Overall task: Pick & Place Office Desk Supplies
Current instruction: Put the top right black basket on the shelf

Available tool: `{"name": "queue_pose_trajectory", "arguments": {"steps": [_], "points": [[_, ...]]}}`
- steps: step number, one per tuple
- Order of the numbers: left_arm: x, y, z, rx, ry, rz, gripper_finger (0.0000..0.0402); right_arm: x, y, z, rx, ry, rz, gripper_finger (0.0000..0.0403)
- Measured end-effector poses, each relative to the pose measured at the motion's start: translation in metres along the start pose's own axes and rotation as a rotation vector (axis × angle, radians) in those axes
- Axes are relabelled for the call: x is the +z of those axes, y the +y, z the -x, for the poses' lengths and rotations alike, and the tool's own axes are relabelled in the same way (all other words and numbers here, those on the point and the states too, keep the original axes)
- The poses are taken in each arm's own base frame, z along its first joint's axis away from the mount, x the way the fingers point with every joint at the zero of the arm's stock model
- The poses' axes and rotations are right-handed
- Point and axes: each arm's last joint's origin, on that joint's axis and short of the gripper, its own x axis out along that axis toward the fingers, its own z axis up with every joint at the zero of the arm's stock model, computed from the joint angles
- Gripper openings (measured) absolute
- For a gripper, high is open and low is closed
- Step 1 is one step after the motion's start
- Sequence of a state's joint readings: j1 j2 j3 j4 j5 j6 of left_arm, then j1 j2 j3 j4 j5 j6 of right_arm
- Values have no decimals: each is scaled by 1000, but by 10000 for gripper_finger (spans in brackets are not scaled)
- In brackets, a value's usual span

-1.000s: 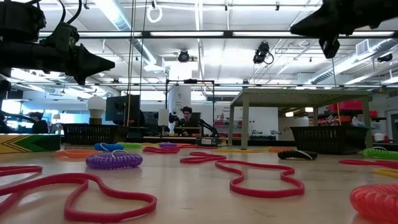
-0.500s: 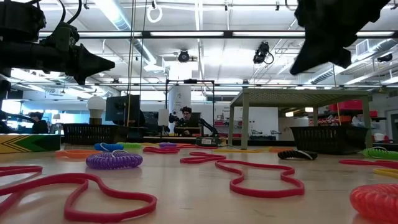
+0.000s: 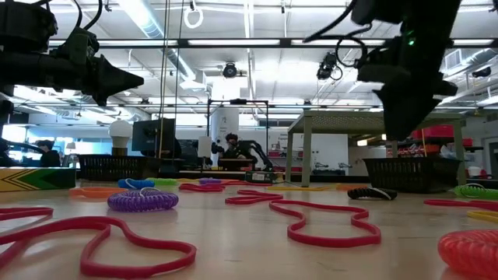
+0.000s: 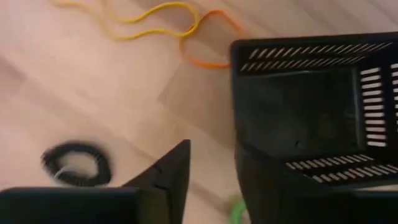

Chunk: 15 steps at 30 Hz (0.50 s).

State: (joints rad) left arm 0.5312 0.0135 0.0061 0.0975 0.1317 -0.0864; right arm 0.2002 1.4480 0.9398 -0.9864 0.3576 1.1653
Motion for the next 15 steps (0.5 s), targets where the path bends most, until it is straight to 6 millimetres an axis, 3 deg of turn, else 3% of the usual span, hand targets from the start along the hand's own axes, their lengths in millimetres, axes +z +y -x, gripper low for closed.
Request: {"name": "queue_pose_trajectory", "arguments": {"steps": [5,15], "points": [[0,0,0,0,0,0,7,10,-3,-9,-24,25,-21,176],[0,0,0,0,0,0,7,20,-5,-27,-48,89,-51,169]]}}
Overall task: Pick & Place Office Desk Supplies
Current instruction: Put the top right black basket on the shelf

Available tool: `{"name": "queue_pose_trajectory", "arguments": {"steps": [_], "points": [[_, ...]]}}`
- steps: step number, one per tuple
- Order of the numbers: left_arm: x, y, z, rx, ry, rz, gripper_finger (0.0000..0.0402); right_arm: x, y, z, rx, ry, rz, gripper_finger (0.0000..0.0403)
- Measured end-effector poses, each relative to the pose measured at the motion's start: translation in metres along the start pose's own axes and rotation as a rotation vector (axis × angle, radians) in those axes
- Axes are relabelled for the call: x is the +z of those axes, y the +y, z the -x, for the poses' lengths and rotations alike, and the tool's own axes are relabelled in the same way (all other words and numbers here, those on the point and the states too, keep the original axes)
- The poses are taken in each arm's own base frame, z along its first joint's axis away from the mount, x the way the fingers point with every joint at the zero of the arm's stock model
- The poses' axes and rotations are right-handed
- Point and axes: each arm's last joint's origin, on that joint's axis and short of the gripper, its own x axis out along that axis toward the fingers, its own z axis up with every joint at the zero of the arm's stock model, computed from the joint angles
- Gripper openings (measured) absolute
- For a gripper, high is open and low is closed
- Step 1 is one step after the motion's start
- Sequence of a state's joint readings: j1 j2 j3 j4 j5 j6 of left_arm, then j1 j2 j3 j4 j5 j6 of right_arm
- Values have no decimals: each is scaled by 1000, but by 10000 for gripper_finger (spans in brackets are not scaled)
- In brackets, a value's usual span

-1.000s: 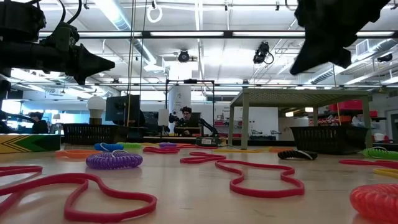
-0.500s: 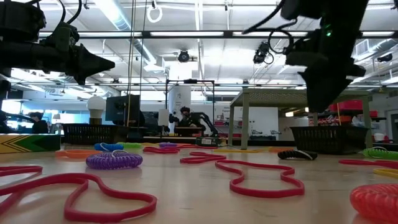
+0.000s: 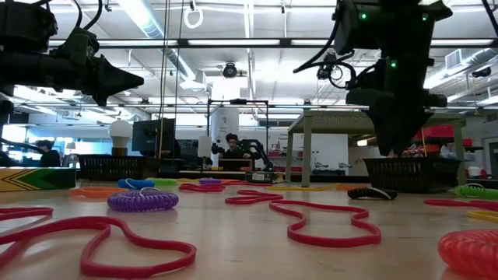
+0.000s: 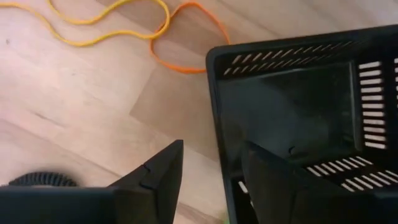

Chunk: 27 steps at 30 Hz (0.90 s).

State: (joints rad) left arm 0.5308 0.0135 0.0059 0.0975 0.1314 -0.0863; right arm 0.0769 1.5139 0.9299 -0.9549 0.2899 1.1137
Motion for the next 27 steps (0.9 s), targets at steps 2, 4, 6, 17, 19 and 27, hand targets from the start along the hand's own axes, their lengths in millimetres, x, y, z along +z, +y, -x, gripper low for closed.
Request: {"name": "queue_pose_trajectory", "arguments": {"steps": [2,4,6,17,19,27], "points": [[0,0,0,0,0,0,7,0,-1,-7,4,16,-11,166],[0,0,0,0,0,0,7,-1,-3,-12,4,39,-17,160],[0,0,0,4,-1,0,7,-2,-3,-17,-3,59,-21,147],[0,0,0,-1,0,0,7,-21,6,-12,13,74,115,12],[0,0,0,-1,0,0,7,-26,11,-7,33,68,182,18],[0,0,0,0,0,0,7,-54,29,17,112,28,621,19]]}}
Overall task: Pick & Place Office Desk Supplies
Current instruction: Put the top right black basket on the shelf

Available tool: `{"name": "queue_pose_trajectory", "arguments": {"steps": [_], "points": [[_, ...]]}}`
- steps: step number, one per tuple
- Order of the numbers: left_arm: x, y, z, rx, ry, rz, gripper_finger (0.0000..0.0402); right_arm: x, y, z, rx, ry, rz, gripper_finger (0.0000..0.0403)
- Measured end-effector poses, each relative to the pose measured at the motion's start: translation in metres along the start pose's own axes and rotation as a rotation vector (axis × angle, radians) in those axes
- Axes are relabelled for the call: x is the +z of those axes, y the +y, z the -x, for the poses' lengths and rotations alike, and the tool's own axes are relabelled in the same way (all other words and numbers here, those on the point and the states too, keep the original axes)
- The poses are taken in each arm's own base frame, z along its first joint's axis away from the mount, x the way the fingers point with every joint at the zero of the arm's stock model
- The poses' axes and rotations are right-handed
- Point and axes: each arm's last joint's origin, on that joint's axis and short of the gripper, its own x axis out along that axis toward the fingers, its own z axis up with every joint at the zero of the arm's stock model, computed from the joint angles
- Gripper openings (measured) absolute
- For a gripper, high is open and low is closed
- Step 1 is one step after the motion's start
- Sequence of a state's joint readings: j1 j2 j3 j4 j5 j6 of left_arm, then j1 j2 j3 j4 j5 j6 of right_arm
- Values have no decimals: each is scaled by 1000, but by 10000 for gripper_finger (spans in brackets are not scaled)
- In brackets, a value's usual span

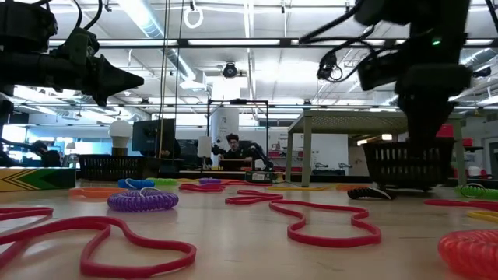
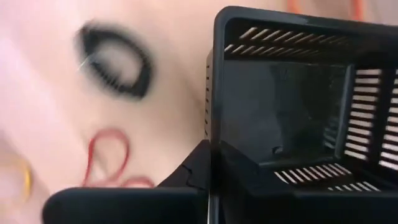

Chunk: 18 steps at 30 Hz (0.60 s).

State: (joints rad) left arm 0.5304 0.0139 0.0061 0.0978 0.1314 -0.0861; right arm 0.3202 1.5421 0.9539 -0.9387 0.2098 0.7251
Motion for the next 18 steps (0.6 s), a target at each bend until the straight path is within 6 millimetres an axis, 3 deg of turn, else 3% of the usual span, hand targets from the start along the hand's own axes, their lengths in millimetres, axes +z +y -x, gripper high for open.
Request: {"name": "queue_pose_trajectory", "arguments": {"steps": [4,7,12,18], "points": [[0,0,0,0,0,0,7,-9,8,2,-6,10,237,13],[0,0,0,0,0,0,7,-13,7,2,-29,41,311,41],[0,0,0,0,0,0,7,-16,3,4,-63,82,294,119],[0,0,0,0,0,0,7,-10,2,27,-93,101,132,185]]}}
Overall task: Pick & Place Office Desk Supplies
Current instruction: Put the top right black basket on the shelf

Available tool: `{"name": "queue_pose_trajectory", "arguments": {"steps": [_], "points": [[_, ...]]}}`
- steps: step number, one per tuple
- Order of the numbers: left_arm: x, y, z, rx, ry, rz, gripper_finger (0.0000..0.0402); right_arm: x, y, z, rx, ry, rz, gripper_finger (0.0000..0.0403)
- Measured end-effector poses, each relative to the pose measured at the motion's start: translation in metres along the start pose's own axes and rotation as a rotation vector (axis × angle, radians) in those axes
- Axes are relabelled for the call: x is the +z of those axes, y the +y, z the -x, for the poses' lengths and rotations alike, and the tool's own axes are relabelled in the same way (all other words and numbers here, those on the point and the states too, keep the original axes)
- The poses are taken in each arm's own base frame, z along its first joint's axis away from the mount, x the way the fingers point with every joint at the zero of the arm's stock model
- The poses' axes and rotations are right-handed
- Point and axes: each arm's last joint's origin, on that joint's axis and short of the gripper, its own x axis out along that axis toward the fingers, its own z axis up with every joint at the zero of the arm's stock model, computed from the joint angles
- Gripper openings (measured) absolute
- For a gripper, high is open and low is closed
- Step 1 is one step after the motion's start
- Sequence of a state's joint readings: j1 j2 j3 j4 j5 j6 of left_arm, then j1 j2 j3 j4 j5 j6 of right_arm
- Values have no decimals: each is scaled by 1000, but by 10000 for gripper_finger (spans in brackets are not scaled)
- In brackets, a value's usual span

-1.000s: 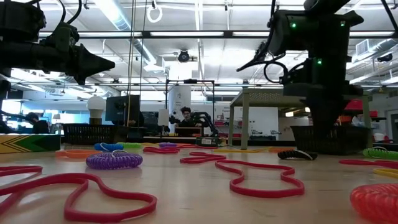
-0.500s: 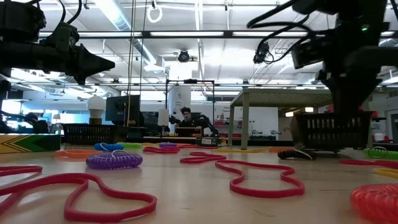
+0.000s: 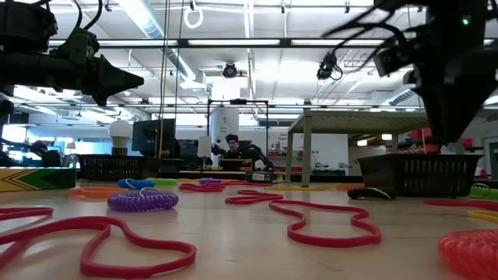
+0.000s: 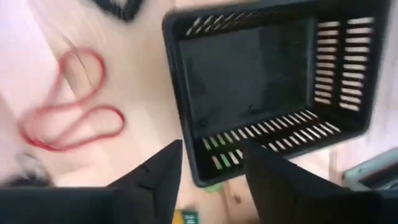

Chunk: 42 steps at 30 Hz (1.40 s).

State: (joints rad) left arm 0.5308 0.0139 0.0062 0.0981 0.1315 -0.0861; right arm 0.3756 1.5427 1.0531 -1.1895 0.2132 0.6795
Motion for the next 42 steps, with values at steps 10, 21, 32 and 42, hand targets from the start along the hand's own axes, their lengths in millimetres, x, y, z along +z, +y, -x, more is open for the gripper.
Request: {"name": "queue_pose_trajectory", "arguments": {"steps": [10,21,32,42], "points": [[0,0,0,0,0,0,7,13,13,-6,107,-171,-149,170],[0,0,0,0,0,0,7,14,14,-7,121,-186,-165,122],[0,0,0,0,0,0,7,8,2,2,148,-143,-199,61],[0,0,0,-1,0,0,7,-1,-1,-19,153,-84,-71,151]]}}
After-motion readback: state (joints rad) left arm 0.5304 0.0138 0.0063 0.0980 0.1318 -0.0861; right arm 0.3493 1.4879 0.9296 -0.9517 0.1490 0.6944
